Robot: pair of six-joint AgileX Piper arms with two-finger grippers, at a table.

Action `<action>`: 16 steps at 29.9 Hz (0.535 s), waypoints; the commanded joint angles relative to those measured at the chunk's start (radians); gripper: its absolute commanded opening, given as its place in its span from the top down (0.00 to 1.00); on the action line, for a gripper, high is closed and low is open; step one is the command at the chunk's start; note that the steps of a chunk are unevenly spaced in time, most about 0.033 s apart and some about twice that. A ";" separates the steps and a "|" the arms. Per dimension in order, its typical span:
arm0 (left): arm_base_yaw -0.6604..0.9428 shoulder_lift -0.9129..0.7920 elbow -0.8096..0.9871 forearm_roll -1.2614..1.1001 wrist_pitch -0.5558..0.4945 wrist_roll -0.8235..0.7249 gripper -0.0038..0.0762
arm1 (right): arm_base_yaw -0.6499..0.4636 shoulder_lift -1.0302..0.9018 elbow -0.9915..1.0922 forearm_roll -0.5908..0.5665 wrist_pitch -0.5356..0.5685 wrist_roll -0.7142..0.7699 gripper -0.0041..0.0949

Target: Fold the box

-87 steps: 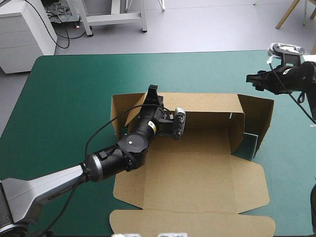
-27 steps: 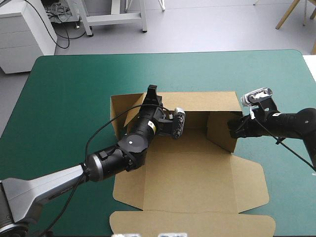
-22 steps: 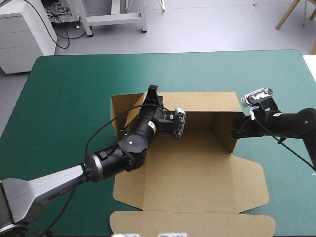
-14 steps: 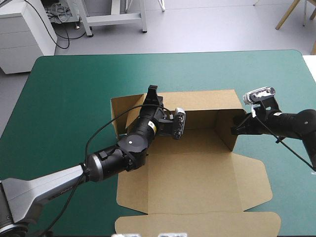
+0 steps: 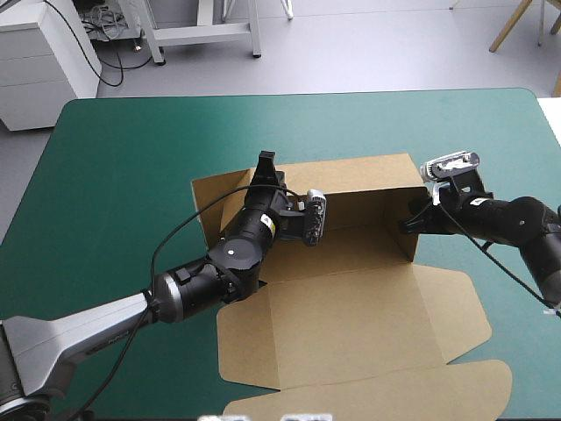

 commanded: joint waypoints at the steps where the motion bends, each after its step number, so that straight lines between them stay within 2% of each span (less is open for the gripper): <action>1: -0.008 -0.033 -0.024 0.012 -0.011 -0.002 0.96 | 0.019 -0.001 -0.008 0.017 0.042 0.051 0.97; 4: -0.008 -0.033 -0.024 0.012 -0.011 -0.009 0.93 | 0.019 -0.001 -0.008 0.011 0.065 0.056 0.97; 6: -0.008 -0.033 -0.024 0.031 -0.011 -0.029 0.86 | 0.019 -0.001 -0.008 0.009 0.072 0.061 0.97; 9: -0.008 -0.033 -0.024 0.075 -0.011 -0.127 0.68 | 0.019 -0.001 -0.008 0.009 0.072 0.064 0.97; 10: -0.008 -0.033 -0.024 0.100 -0.011 -0.175 0.59 | 0.019 -0.001 -0.008 0.009 0.072 0.068 0.97; 13: -0.008 -0.033 -0.024 0.149 -0.011 -0.276 0.45 | 0.019 -0.001 -0.008 0.009 0.079 0.092 0.97; 16: -0.008 -0.033 -0.024 0.174 -0.011 -0.353 0.42 | 0.019 -0.001 -0.008 0.004 0.086 0.115 0.97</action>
